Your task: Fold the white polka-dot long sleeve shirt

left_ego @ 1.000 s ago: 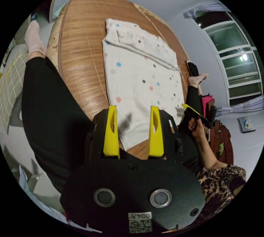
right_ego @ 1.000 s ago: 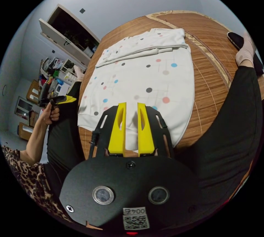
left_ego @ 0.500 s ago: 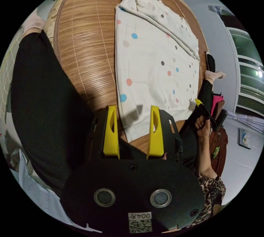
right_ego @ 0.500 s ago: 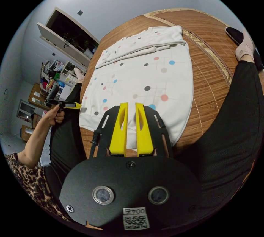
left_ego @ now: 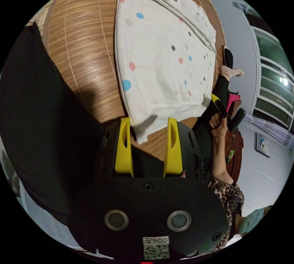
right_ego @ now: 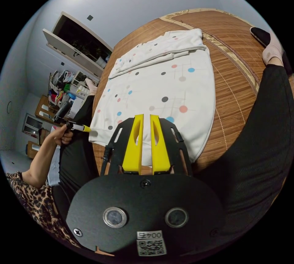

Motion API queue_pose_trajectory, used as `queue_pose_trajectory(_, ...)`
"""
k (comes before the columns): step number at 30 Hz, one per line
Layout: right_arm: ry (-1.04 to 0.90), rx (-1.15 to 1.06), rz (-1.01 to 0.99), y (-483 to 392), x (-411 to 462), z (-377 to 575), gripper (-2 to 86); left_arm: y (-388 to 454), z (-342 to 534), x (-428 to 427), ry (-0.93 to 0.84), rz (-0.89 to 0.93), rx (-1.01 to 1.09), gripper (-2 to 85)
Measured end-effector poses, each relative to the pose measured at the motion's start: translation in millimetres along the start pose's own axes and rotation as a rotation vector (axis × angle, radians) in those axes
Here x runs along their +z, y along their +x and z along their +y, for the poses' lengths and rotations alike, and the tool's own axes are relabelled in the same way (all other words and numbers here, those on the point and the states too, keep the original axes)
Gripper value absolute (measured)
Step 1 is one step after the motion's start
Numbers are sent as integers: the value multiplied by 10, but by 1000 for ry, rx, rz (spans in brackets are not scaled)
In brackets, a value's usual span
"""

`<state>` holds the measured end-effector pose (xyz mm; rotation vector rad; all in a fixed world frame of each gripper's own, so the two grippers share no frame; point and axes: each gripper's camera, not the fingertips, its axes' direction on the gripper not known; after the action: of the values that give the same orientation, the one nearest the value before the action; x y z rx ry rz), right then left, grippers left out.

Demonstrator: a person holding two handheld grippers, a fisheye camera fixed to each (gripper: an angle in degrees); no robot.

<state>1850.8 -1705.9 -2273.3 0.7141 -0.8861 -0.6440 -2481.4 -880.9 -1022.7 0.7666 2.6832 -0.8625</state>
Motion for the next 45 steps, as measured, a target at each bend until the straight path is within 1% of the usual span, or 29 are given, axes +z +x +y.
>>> queue_pose_trajectory(4, 4, 7, 6, 6, -30, -7, 51, 159, 63, 222, -50, -15, 38, 158)
queue_pose_trajectory(6, 7, 12, 2, 14, -55, -22, 52, 252, 73, 299, -47, -68, 45, 147)
queue_pose_trajectory(10, 12, 32, 0, 50, -136, -70, 65, 287, 73, 373, -29, -72, 36, 123)
queue_pose_trajectory(13, 33, 92, -5, 177, -340, -186, 93, 348, 78, 444, -20, -104, 30, 93)
queue_pose_trajectory(16, -51, 171, 61, 345, -477, -376, 106, 482, 77, 566, -36, -178, 48, 74)
queue_pose_trajectory(18, -151, 217, 98, 463, -498, -518, 113, 602, 91, 655, -43, -229, 72, 68)
queue_pose_trajectory(20, -230, 255, 111, 545, -450, -597, 116, 664, 113, 702, -42, -250, 82, 65)
queue_pose_trajectory(24, -406, 336, 74, 679, -226, -702, 132, 740, 157, 783, -42, -253, 89, 62)
queue_pose_trajectory(30, -425, 397, 91, 744, -244, -828, 133, 836, 198, 879, -46, -256, 98, 62)
queue_pose_trajectory(34, -424, 395, 100, 733, -293, -870, 138, 899, 230, 925, -46, -264, 105, 62)
queue_pose_trajectory(39, -533, 369, 103, 694, -177, -958, 139, 962, 267, 971, -49, -265, 109, 62)
queue_pose_trajectory(43, -563, 357, 103, 656, -157, -980, 136, 1003, 301, 985, -47, -271, 114, 62)
queue_pose_trajectory(45, -582, 365, 67, 661, -158, -979, 135, 1028, 323, 989, -47, -277, 118, 62)
